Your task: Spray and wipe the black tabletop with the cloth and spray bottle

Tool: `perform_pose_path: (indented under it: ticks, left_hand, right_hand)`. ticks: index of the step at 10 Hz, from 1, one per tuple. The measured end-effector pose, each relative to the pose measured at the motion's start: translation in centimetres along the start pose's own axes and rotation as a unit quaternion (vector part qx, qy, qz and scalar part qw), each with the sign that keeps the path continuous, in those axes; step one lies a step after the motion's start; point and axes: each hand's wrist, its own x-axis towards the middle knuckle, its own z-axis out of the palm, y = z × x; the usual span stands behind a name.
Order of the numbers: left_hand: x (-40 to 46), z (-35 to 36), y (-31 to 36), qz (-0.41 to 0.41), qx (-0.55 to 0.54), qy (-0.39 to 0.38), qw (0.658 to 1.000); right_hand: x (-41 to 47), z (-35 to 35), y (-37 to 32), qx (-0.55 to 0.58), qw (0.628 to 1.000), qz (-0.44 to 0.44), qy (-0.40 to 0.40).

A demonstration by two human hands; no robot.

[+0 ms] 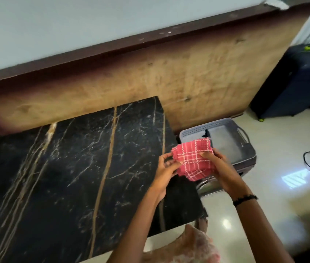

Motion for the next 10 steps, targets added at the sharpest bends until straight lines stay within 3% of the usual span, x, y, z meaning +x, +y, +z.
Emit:
perform_pose_path:
  ticks: [2,3,4,5,7,8,9,10]
  left_hand:
    - [7.1,13.4,-3.4,-0.059,0.028,-0.049,0.997]
    - [10.4,18.4,-5.1,-0.094,0.027,-0.056,0.994]
    - [13.9,21.6,-6.6,-0.134,0.007,-0.018,0.991]
    - [17.2,22.7,-8.0,-0.164,0.010,0.024,0.986]
    - [22.7,22.7,-9.2,-0.145,0.077,0.065,0.984]
    - [23.3,22.1,-10.1,-0.167,0.096,0.079,0.978]
    - [22.7,21.7,-11.2,-0.178,0.104,0.076,0.976]
    - [21.5,21.7,-11.7,-0.171,0.109,0.069,0.977]
  right_hand:
    - [4.1,-15.5,-1.5,-0.020,0.998,0.036,0.045]
    - [7.8,-20.2,-1.0,-0.027,0.995,0.053,0.074]
    - [12.3,-22.5,0.2,-0.083,0.993,0.076,0.036]
    - [16.5,-23.2,1.6,-0.128,0.986,0.092,0.047]
    - [22.9,-25.2,3.7,-0.215,0.971,0.098,0.031]
    - [23.7,-26.1,5.4,-0.289,0.943,0.147,0.080]
    - [22.8,-26.0,5.7,-0.305,0.934,0.152,0.109]
    - [21.7,-25.4,5.4,-0.237,0.952,0.145,0.131]
